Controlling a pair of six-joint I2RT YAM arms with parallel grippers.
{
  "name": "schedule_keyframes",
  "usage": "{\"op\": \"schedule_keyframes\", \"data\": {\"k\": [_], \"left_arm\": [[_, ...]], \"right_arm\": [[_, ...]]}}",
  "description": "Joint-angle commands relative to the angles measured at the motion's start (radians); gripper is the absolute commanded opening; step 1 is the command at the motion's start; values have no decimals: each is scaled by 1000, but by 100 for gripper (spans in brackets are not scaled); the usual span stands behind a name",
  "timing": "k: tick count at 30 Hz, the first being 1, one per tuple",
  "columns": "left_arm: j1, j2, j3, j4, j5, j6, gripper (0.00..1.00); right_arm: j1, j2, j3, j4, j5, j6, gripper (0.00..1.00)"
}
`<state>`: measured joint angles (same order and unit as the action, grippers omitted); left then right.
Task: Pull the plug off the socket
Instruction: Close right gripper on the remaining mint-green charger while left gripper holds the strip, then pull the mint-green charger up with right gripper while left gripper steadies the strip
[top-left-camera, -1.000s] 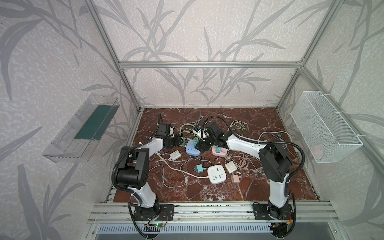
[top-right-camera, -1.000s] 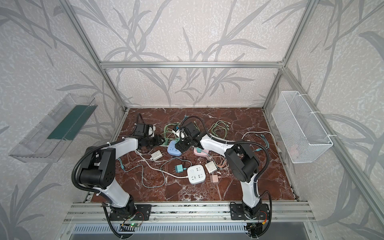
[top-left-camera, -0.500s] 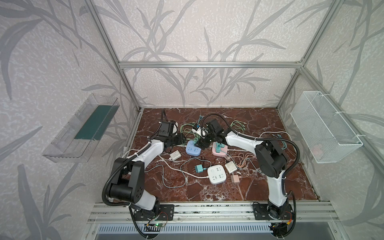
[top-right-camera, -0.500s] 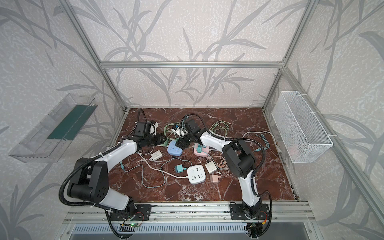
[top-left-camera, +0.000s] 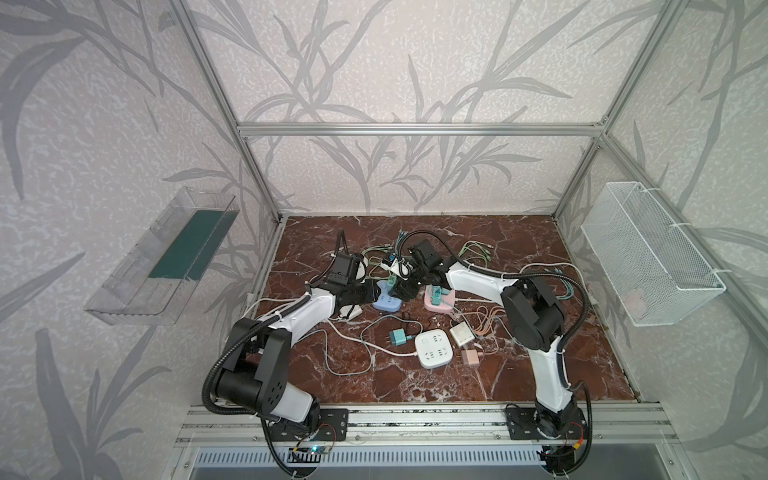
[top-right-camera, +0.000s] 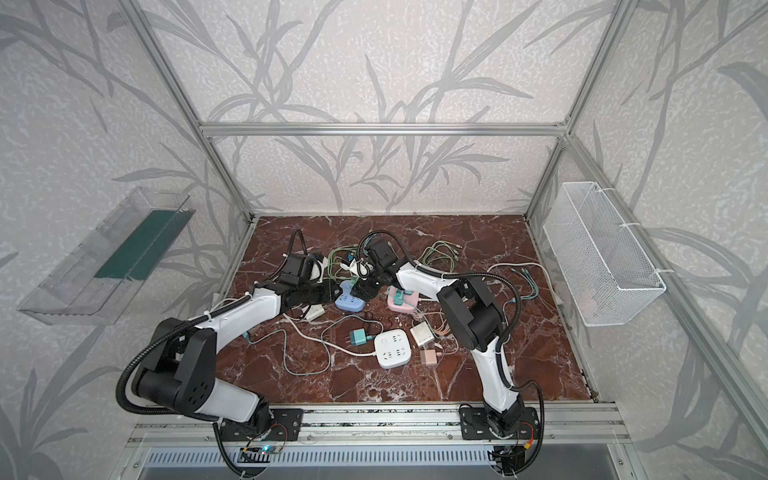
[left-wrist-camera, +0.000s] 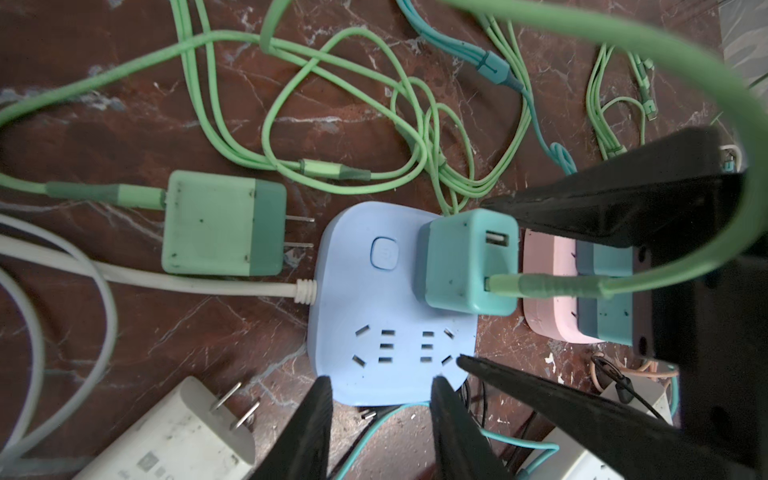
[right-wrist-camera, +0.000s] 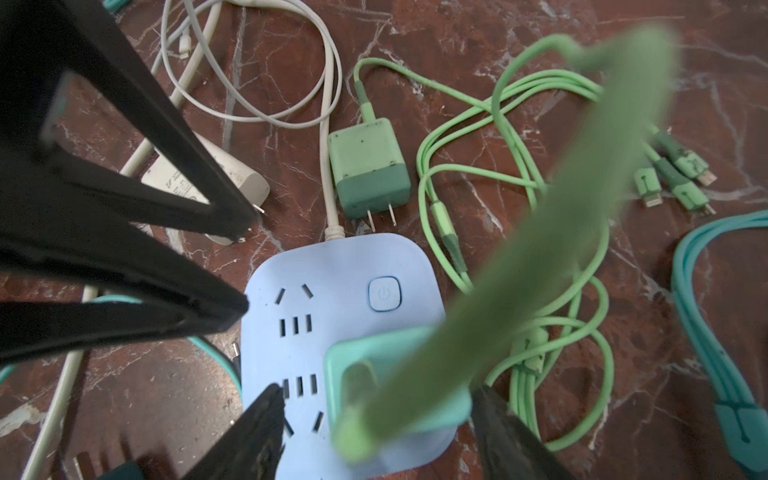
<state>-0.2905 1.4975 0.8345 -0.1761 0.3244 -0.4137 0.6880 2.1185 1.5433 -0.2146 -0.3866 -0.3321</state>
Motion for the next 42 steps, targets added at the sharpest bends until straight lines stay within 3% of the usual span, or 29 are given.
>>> {"op": "schedule_keyframes", "data": {"k": [1,11,23,42], "left_arm": [[-10,21,-19,33,7,-27,41],[-15,43,-31,39,-43,-49,39],[-16,90,-6,55,-31,-57,39],[-39,135,31,31,-95,-52,40]], "right_arm": [[-1,34,62,-41,-25,-24,67],[-2,82,138,-127,-31,-67,67],[-2,107,161,-143,-40,-72,58],[0,58,127,-103,-67,-48,38]]}}
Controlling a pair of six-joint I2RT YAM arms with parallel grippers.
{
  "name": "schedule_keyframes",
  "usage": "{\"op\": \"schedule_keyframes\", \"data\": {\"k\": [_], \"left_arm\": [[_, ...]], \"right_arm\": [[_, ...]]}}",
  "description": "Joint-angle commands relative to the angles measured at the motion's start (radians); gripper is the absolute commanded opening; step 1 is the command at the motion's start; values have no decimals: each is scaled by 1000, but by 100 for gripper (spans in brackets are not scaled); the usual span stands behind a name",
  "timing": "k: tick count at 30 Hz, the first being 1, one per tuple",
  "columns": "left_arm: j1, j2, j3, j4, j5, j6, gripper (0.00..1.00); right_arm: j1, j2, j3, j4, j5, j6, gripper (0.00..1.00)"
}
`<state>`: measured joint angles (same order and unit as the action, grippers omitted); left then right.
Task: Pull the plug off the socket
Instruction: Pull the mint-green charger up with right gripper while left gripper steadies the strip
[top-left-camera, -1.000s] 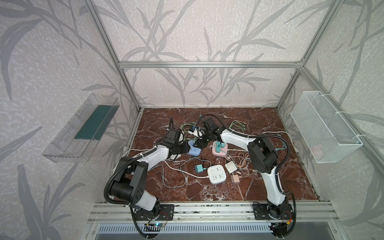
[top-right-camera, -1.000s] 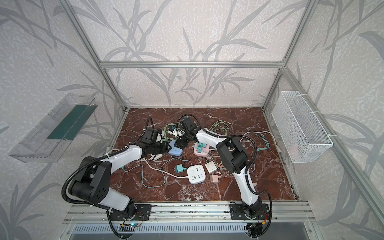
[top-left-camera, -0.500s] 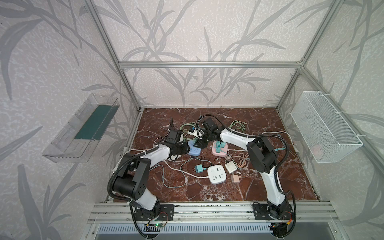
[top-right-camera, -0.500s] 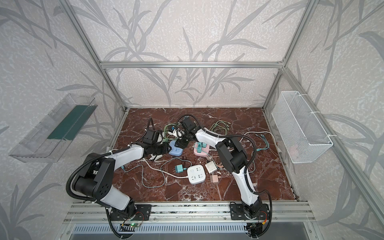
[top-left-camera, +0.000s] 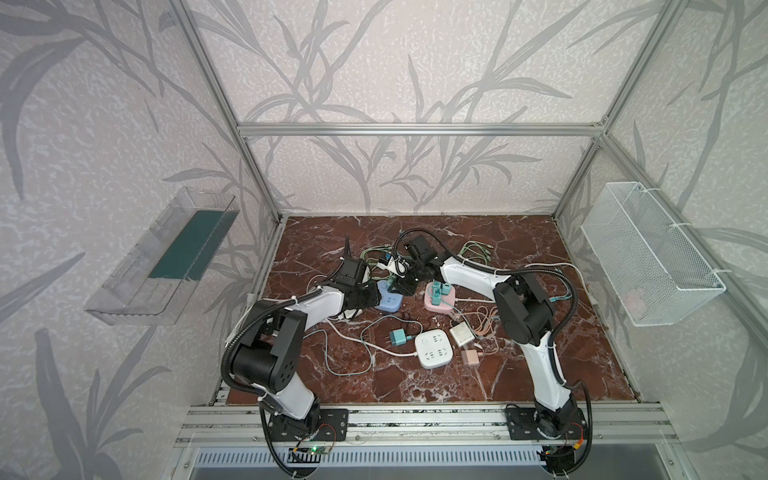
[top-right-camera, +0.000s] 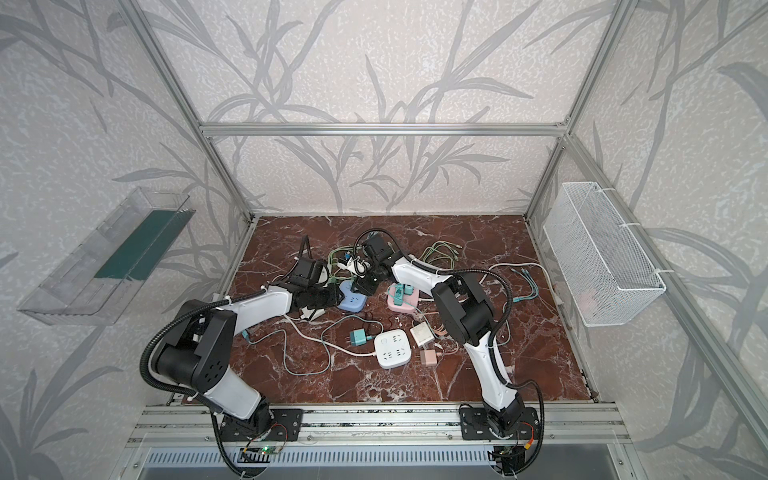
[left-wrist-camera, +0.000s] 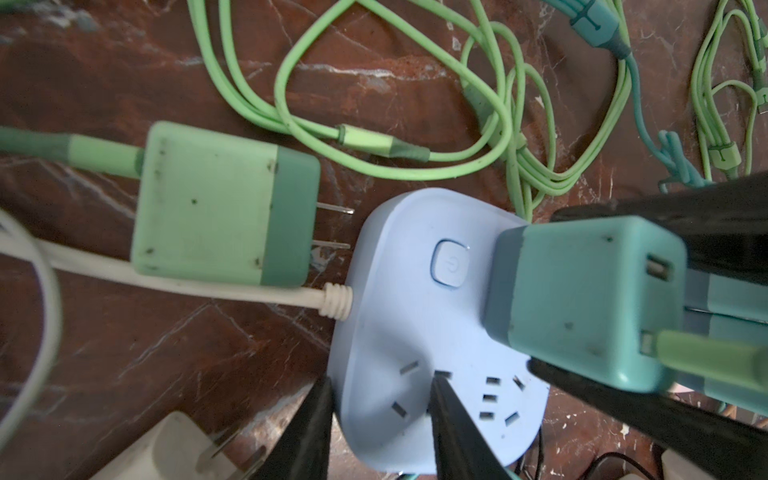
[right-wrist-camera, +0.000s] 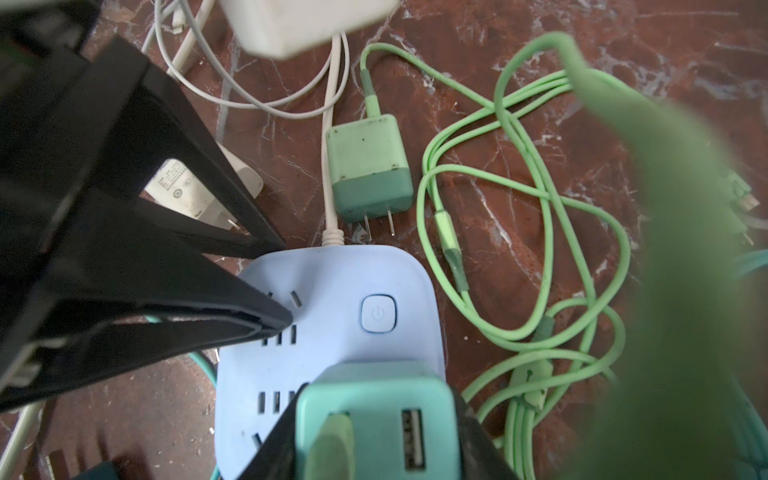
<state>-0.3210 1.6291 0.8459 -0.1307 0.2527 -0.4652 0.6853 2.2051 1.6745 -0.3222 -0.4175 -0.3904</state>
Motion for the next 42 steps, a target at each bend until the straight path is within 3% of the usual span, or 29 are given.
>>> {"op": "schedule_keyframes", "data": {"k": [1,11,42], "left_arm": [[-9,2,17,-15,-26,2,40],[-10,7,39,-43,-33,12,49],[-30,125,26,-71,-61,4,48]], "right_arm": [[2,-30,-5,5,-37,10,38],[6,-64,-41,64,-67,57,33],[27,-74,-30,118,9,120,30]]}}
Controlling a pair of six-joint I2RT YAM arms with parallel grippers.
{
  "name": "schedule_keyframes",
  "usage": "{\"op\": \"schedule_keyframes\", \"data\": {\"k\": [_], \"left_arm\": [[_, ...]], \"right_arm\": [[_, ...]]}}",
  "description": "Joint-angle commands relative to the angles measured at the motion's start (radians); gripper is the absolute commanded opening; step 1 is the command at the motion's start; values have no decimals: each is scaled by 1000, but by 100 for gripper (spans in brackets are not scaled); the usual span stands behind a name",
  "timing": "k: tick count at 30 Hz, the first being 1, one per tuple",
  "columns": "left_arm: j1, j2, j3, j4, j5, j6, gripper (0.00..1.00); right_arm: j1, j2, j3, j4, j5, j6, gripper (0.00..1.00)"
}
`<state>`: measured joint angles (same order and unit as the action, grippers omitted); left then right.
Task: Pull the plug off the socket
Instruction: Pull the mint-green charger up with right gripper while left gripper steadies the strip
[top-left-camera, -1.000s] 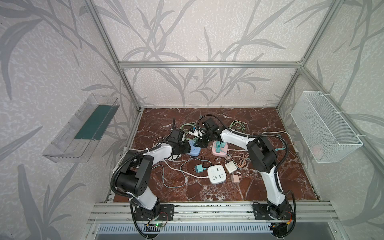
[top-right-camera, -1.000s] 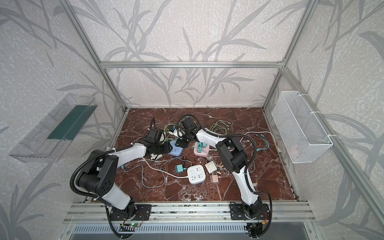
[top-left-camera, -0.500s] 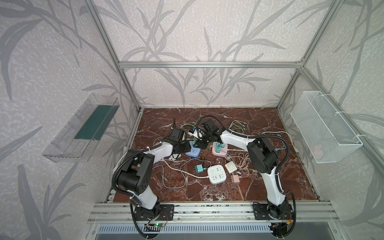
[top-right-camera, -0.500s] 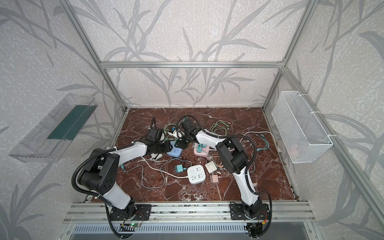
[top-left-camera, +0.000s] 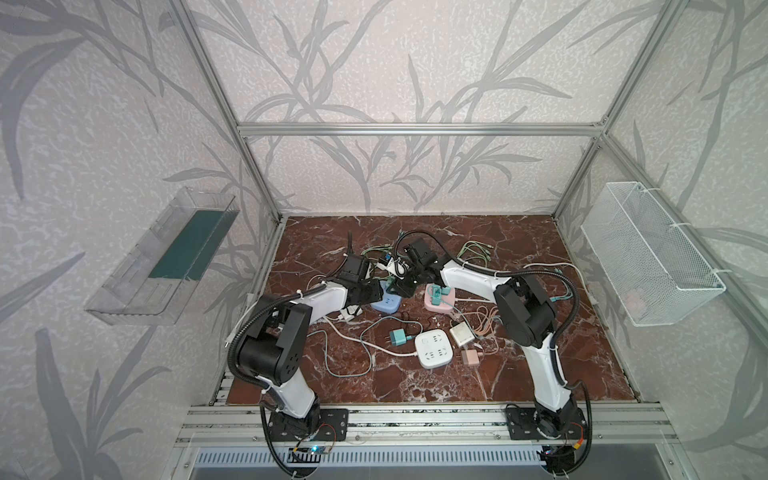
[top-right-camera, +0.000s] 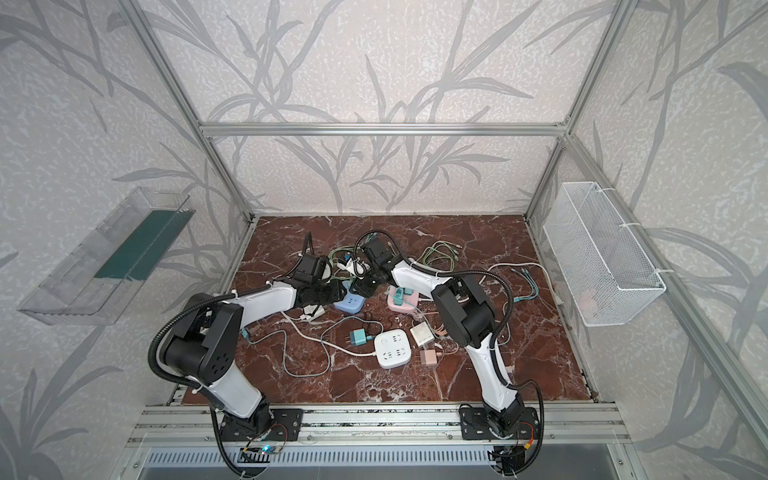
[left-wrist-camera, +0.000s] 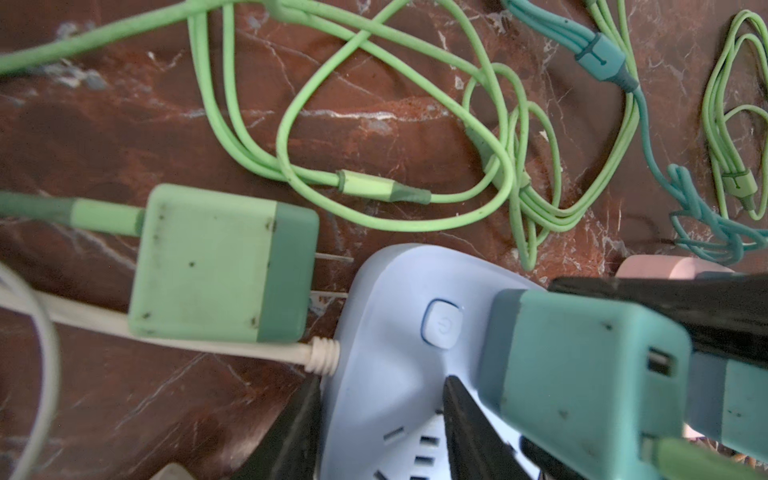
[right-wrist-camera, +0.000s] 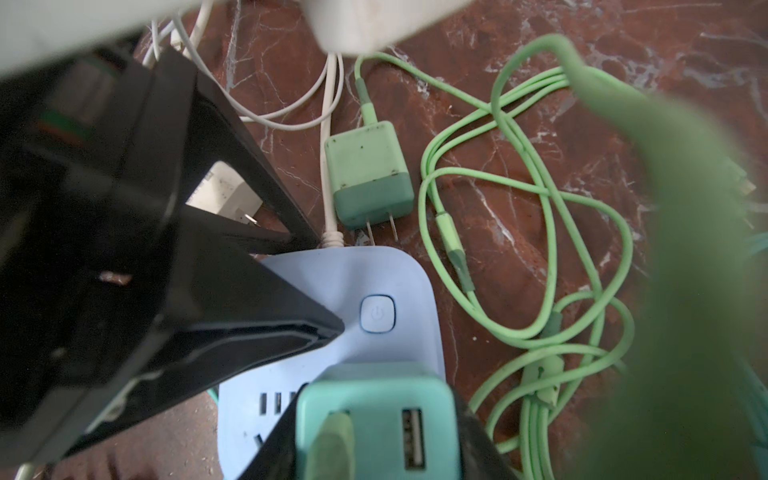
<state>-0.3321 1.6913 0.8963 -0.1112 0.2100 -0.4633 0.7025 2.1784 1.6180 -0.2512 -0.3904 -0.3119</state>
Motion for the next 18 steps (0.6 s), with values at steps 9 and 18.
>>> {"op": "schedule_keyframes", "data": {"k": [9,18], "left_arm": [[-19,88,-18,-93,-27,-13,47],[-19,118,-6,-101,-24,-23,47]], "right_arm": [[44,-86,-56,100,6,-12,30],[44,-84,-21,64,27,13,30]]}}
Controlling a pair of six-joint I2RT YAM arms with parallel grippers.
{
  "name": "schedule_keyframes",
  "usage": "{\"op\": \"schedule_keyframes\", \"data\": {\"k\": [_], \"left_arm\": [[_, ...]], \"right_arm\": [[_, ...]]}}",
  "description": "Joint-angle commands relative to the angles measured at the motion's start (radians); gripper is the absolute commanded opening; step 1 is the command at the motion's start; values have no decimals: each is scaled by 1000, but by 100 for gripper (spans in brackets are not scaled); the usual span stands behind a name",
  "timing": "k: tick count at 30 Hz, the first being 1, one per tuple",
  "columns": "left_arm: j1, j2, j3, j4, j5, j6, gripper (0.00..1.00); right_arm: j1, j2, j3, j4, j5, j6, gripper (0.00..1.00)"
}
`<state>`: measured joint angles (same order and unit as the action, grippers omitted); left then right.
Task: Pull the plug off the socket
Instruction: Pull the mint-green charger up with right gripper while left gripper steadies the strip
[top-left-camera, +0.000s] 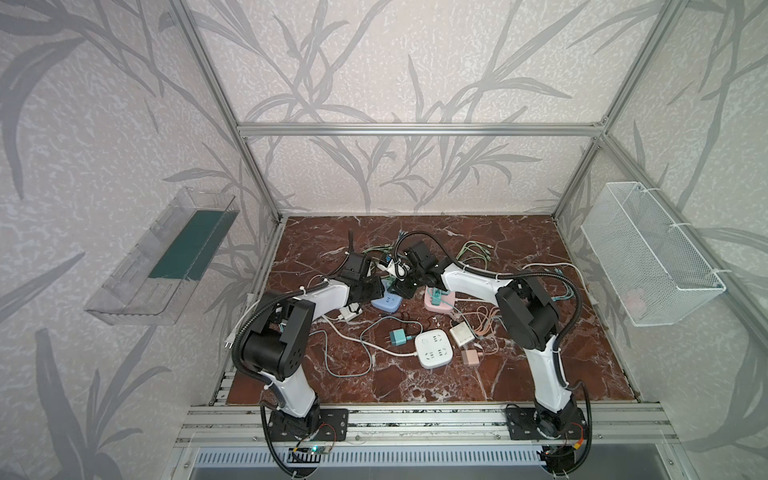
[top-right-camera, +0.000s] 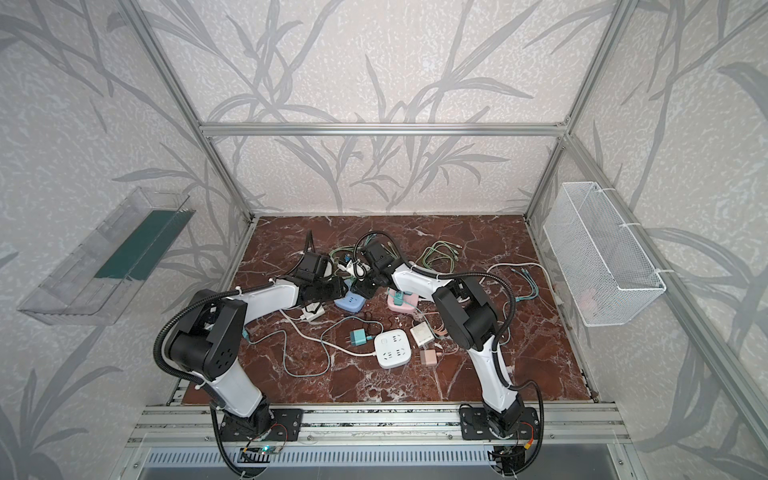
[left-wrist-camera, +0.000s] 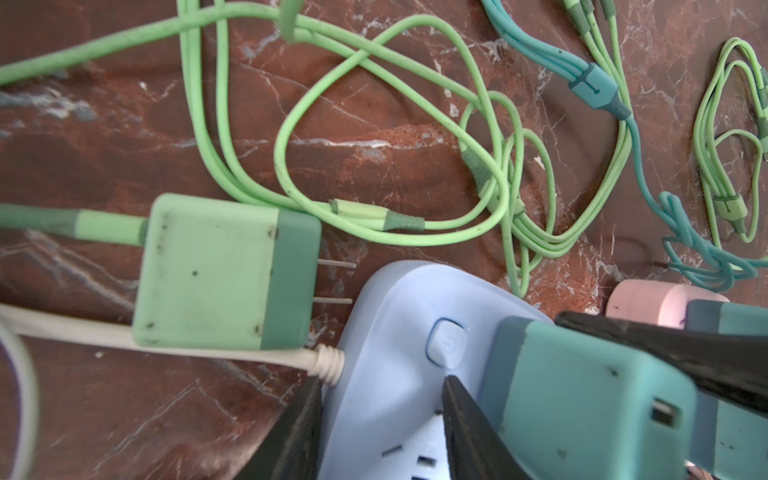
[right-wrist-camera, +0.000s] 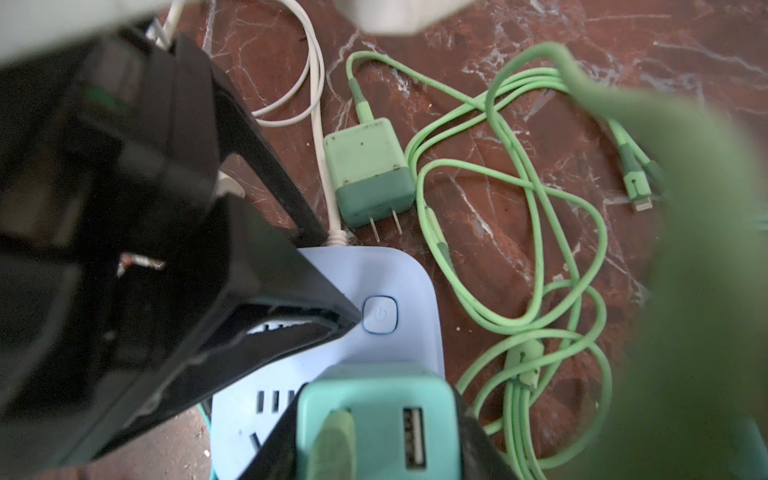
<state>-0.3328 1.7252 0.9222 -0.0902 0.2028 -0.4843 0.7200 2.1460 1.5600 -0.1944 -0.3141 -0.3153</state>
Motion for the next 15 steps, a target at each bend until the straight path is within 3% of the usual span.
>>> {"op": "schedule_keyframes", "data": {"k": [1,9,15], "left_arm": [[-18,84,-33,-125,-21,-2,46],[-19,68,-52,-128,-48,9,46],[-18,66,-55,-124,-42,6,46]], "right_arm": [[25,-49,49,-2,-48,23,30],[-9,-35,106,-26,-81,122,30],[-14,-29,121,-50,-85,119,29]]}}
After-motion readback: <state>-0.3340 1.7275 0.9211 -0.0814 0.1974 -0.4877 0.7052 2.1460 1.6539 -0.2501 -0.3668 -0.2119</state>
